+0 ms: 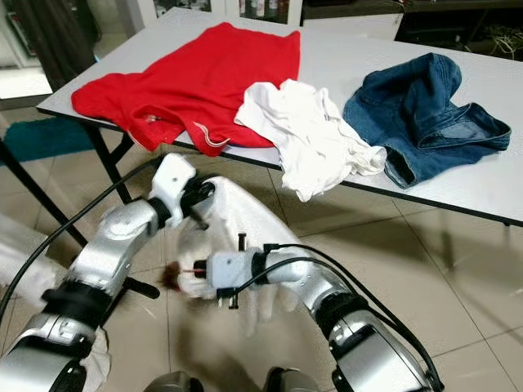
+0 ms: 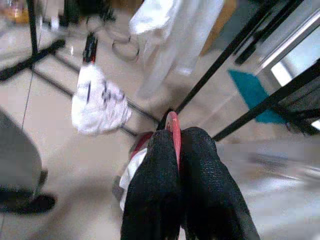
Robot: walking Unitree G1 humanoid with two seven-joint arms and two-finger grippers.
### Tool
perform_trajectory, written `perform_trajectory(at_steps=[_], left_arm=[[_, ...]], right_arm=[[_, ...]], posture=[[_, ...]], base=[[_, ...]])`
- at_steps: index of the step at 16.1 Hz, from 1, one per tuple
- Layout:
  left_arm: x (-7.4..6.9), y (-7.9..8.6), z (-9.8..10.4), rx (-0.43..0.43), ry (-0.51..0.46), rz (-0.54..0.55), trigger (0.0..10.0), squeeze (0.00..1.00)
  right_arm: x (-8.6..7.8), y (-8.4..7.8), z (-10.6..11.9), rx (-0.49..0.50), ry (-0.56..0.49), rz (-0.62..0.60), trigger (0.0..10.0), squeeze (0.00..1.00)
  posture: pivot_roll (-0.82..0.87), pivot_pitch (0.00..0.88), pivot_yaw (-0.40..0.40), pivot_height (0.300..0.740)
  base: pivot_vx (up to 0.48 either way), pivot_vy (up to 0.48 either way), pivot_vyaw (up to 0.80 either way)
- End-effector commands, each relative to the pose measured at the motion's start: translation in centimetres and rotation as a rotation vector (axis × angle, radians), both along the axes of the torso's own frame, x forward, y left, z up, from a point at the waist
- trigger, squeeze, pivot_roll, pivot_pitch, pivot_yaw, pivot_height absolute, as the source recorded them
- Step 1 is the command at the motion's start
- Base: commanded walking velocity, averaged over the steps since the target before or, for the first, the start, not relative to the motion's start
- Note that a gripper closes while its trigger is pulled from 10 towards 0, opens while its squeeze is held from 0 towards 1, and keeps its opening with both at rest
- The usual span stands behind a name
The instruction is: Hang hanger
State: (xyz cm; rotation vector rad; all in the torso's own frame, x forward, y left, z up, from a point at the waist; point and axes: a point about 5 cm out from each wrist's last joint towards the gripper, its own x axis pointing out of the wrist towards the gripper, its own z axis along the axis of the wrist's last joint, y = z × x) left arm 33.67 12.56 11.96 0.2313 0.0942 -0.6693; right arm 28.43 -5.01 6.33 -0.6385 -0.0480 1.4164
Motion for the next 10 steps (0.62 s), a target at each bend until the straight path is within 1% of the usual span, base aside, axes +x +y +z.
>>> perform_trajectory(at_steps=[1, 3, 4, 6, 8, 10], left_arm=[[0.2, 0.9, 0.7, -0.011, -0.026, 0.035, 10.0, 0.00], [0.1, 1.5, 0.4, -0.013, -0.017, 0.062, 10.0, 0.00], [0.1, 1.6, 0.4, -0.017, -0.016, 0.072, 10.0, 0.00], [0.0, 1.7, 0.5, -0.034, -0.019, 0.091, 10.0, 0.00], [-0.1, 1.9, 0.6, -0.046, -0.020, 0.105, 10.0, 0.00], [-0.3, 2.5, 0.5, -0.058, -0.018, 0.132, 10.0, 0.00]], right_arm=[[0.5, -0.2, 1.2, 0.072, 0.006, -0.013, 0.0, 0.36], [0.8, -0.4, 2.0, 0.135, 0.021, -0.038, 0.0, 0.36], [1.1, -0.6, 2.2, 0.148, 0.024, -0.062, 0.0, 0.36], [2.1, -1.4, 2.2, 0.136, 0.003, -0.176, 0.0, 0.36], [2.8, -2.2, 2.1, 0.099, -0.030, -0.259, 0.0, 0.36], [2.8, -2.6, 2.1, 0.081, -0.058, -0.262, 0.0, 0.36]], posture=[[0.09, 0.041, 0.002, 0.740], [0.09, 0.041, 0.000, 0.740], [0.09, 0.039, -0.002, 0.740], [0.09, 0.039, -0.004, 0.740], [0.10, 0.038, -0.005, 0.740], [0.10, 0.038, -0.005, 0.740]], base=[[0.000, 0.000, 0.00], [0.000, 0.000, 0.00], [0.000, 0.000, 0.00], [0.000, 0.000, 0.00], [0.000, 0.000, 0.00], [0.000, 0.000, 0.00]])
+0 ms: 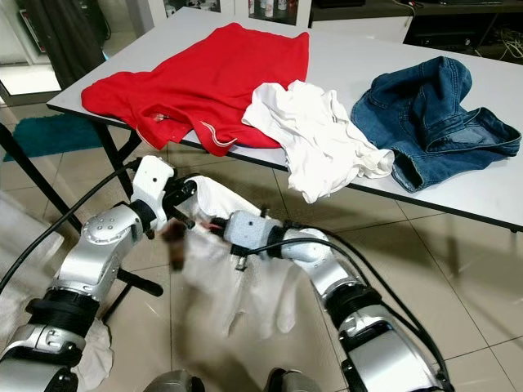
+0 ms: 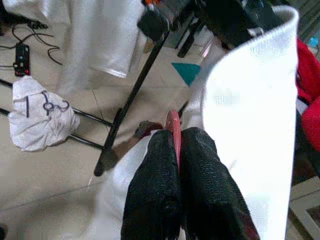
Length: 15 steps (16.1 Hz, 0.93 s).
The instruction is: Hang hanger
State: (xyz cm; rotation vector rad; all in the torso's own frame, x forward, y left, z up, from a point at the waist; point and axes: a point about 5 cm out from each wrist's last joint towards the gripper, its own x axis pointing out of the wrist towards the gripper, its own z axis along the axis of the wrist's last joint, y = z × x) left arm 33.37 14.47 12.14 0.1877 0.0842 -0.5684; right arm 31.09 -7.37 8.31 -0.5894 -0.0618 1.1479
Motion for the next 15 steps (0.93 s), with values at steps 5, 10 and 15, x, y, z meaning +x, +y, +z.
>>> perform_trajectory(at_steps=[5, 10, 15], left_arm=[[-0.7, 3.7, -0.7, 0.000, 0.041, 0.115, 10.0, 0.00], [-0.4, 3.7, -0.2, -0.020, 0.033, 0.149, 10.0, 0.00], [-0.3, 5.0, 0.0, -0.059, 0.045, 0.207, 10.0, 0.00]], right_arm=[[-1.0, -0.1, 3.1, 0.248, 0.016, 0.107, 0.0, 0.32], [-1.9, -1.1, 5.3, 0.324, 0.096, 0.203, 0.0, 0.31], [-2.8, -2.5, 5.3, 0.291, 0.170, 0.213, 0.0, 0.30]], posture=[[0.10, 0.039, -0.008, 0.740], [0.10, 0.036, -0.011, 0.740], [0.10, 0.035, -0.007, 0.740]], base=[[0.000, 0.000, 0.00], [0.000, 0.000, 0.00], [0.000, 0.000, 0.00]])
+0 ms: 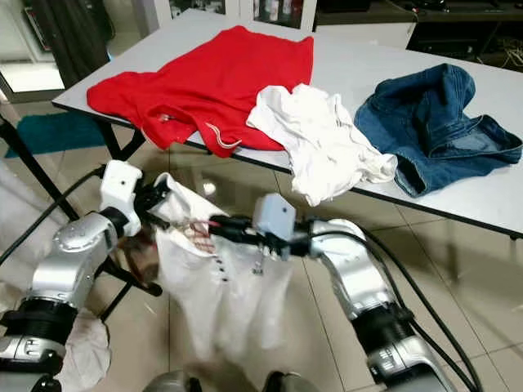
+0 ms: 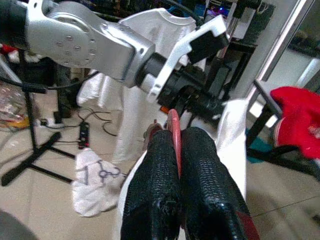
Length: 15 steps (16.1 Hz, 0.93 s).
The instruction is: Hang hanger
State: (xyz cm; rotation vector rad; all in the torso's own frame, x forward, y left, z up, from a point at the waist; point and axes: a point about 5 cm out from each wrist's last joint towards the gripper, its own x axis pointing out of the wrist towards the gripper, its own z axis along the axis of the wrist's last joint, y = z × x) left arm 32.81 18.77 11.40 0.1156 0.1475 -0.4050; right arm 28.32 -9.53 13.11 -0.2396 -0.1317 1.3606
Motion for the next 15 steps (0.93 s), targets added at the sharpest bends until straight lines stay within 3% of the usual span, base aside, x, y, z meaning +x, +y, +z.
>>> perform_trajectory(at_steps=[1, 5, 8, 10, 12, 15], left_arm=[[0.3, 0.9, 0.8, -0.025, -0.021, 0.051, 10.0, 0.00], [0.1, 0.6, 1.5, -0.115, -0.061, 0.078, 10.0, 0.00], [-0.1, 1.6, 1.2, -0.083, -0.057, 0.141, 10.0, 0.00], [-0.3, 3.6, 0.2, -0.070, -0.004, 0.249, 10.0, 0.00], [-0.5, 4.4, 0.3, -0.088, 0.006, 0.314, 10.0, 0.00], [-0.6, 4.1, 0.9, -0.098, -0.030, 0.334, 10.0, 0.00]], right_arm=[[0.2, -0.6, 0.7, 0.034, 0.003, -0.016, 0.0, 0.31], [2.4, -0.3, 1.9, 0.133, -0.019, -0.194, 0.0, 0.31], [2.4, -0.3, 3.3, 0.213, 0.004, -0.180, 0.0, 0.31], [3.4, -1.1, 3.3, 0.149, -0.050, -0.256, 0.0, 0.31], [4.1, -1.6, 2.9, 0.074, -0.092, -0.317, 0.0, 0.31], [5.2, -2.0, 3.4, 0.092, -0.099, -0.433, 0.0, 0.31]], posture=[[0.10, 0.035, -0.007, 0.740], [0.09, 0.030, -0.007, 0.740], [0.10, 0.025, -0.009, 0.740], [0.10, 0.020, -0.009, 0.740], [0.10, 0.019, -0.011, 0.740], [0.10, 0.013, -0.016, 0.740]], base=[[0.000, 0.000, 0.00], [0.000, 0.000, 0.00], [0.000, 0.000, 0.00], [0.000, 0.000, 0.00], [0.000, 0.000, 0.00], [0.000, 0.000, 0.00]])
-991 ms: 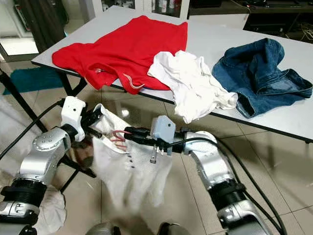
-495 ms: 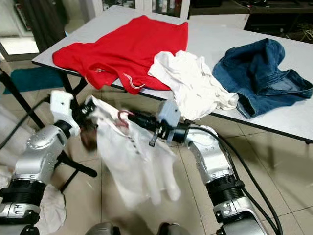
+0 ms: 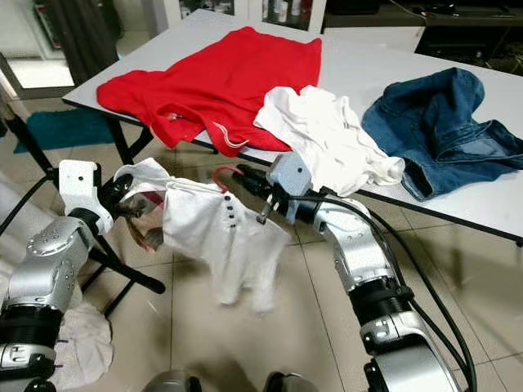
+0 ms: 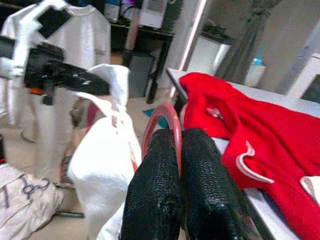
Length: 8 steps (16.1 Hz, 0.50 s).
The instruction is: Hang hanger
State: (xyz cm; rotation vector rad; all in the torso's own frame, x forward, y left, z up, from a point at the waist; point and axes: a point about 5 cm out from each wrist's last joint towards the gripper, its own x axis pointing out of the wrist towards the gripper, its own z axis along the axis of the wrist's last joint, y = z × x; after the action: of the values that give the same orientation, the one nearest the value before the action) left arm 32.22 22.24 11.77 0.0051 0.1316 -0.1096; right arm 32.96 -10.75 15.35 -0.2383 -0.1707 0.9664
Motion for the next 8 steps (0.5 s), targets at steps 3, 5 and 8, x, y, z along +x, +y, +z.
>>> perform_trajectory(at_steps=[3, 5, 8], left_arm=[[-0.4, 0.4, 0.2, 0.004, -0.022, 0.060, 10.0, 0.00], [-0.8, 0.3, 0.4, -0.013, -0.040, 0.103, 10.0, 0.00], [0.4, -0.6, 4.6, -0.025, -0.185, 0.116, 10.0, 0.00]], right_arm=[[1.1, -0.8, 2.5, 0.102, -0.072, -0.072, 0.0, 0.31], [1.7, -1.0, 4.7, 0.221, -0.121, -0.119, 0.0, 0.31], [1.8, -0.4, 6.4, 0.266, -0.166, -0.093, 0.0, 0.31]], posture=[[0.11, 0.011, -0.018, 0.740], [0.11, 0.010, -0.022, 0.740], [0.11, 0.008, -0.035, 0.740]], base=[[0.000, 0.000, 0.00], [0.000, 0.000, 0.00], [0.000, 0.000, 0.00]])
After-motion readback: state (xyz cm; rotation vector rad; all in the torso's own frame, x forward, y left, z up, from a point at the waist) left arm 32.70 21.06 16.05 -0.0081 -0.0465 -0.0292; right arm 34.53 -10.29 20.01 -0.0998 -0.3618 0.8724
